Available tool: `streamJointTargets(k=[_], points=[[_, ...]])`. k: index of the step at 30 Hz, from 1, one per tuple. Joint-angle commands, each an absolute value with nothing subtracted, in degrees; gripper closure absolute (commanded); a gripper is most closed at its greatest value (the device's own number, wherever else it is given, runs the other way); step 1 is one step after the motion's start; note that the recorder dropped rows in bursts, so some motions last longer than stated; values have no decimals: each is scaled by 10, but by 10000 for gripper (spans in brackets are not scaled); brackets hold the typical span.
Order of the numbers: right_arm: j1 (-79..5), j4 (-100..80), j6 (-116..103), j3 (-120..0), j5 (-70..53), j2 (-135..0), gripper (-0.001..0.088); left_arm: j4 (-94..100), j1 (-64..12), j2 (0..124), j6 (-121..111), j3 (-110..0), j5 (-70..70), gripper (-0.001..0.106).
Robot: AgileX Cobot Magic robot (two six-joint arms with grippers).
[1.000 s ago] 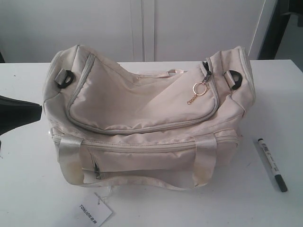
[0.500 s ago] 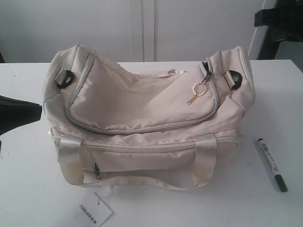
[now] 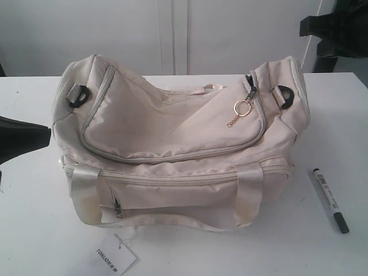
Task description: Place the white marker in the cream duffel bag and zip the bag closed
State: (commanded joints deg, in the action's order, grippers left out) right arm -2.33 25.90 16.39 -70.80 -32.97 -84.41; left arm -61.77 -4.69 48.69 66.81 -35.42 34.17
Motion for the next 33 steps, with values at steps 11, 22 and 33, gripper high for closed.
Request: streamJointTargets(k=[11,22,33], points=[[-76,205,169,-816,-458,-923,868,-618,-47,487,668,-354,342,1053],[-113,112,92,-860,-505,-944,783,-618,-47,487,668,-354,342,1053],[-137,0,11,-859,-507,-950,655,-618,-47,487,668,-354,342,1053]])
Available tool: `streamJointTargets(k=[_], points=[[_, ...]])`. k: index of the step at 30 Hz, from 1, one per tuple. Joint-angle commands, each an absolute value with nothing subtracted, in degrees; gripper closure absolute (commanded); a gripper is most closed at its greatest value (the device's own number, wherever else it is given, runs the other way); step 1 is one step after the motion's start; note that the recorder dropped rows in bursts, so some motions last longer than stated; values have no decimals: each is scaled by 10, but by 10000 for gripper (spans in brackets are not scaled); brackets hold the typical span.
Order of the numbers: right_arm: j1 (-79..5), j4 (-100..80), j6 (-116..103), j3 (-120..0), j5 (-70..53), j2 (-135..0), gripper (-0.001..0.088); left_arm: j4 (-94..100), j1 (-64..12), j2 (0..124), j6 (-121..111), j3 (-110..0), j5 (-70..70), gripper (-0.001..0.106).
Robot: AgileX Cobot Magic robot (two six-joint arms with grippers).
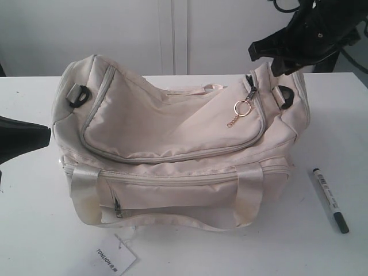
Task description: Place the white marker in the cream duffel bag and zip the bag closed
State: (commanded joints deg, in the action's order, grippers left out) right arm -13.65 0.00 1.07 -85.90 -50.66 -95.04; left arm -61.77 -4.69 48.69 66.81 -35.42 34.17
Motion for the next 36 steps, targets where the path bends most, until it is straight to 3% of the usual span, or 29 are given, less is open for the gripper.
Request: streamJointTargets(k=[22,24,26,36], points=[[-137,0,0,-844,-517,-998,648,-618,-47,487,668,-354,342,1053],[-137,0,0,-844,-517,-998,713,-618,-47,487,668,-354,342,1053],[-137,0,0,-844,-516,-998,869,-618,-47,487,668,-354,342,1053],[-137,6,-38,-845,-496,-966,868,-618,-47,487,668,-354,342,1053]])
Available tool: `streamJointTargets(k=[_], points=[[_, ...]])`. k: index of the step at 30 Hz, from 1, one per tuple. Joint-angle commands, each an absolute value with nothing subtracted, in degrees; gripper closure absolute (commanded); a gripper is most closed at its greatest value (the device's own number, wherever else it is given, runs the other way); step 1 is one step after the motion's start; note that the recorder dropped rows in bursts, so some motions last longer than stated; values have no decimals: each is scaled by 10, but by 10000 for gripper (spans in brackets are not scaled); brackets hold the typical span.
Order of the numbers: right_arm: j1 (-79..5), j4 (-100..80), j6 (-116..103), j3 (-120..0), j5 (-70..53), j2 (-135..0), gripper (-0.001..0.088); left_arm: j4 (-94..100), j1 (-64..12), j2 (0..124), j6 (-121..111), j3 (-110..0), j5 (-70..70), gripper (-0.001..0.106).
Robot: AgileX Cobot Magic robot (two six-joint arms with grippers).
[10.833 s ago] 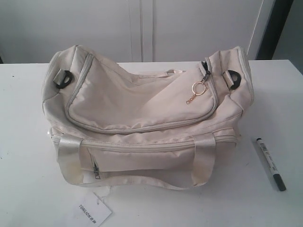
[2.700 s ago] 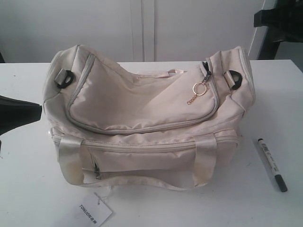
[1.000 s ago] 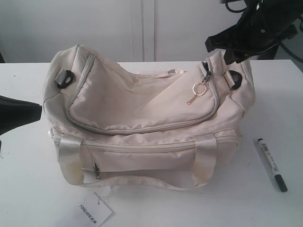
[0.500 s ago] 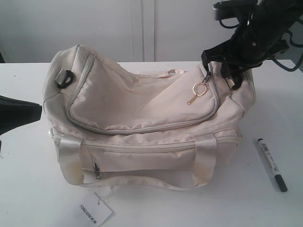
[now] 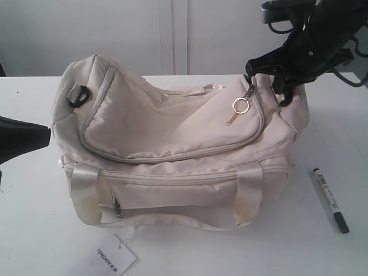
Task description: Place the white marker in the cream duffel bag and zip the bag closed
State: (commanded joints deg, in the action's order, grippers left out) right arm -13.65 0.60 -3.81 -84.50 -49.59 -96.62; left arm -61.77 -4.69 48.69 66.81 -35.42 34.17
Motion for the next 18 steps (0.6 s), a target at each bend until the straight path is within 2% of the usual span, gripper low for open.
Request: streamJointTargets(k=[18], points=[[-137,16,-81,-845,-478,-933,868,-618,-47,487,668,-354,342,1053]])
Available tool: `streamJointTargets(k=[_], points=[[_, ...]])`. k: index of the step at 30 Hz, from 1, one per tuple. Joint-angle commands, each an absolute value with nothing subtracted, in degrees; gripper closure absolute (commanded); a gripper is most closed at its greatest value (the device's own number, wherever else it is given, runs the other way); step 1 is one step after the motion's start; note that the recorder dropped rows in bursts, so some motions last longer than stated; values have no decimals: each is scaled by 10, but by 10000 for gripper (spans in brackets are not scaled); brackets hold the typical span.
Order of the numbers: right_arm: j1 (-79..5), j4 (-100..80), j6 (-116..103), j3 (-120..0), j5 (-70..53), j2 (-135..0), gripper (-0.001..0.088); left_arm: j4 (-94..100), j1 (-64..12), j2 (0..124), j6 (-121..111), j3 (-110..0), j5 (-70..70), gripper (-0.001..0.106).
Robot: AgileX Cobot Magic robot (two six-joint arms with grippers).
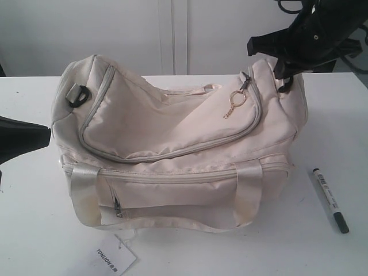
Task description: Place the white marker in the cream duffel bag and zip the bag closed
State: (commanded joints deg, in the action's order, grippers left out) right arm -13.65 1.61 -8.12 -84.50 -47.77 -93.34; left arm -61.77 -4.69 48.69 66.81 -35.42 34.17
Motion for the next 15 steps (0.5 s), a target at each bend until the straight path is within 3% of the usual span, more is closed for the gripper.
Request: streamJointTargets(k=[15], points=[[-137,16,-78,-845,-475,-933,868,-618,-47,487,668,-354,342,1053]])
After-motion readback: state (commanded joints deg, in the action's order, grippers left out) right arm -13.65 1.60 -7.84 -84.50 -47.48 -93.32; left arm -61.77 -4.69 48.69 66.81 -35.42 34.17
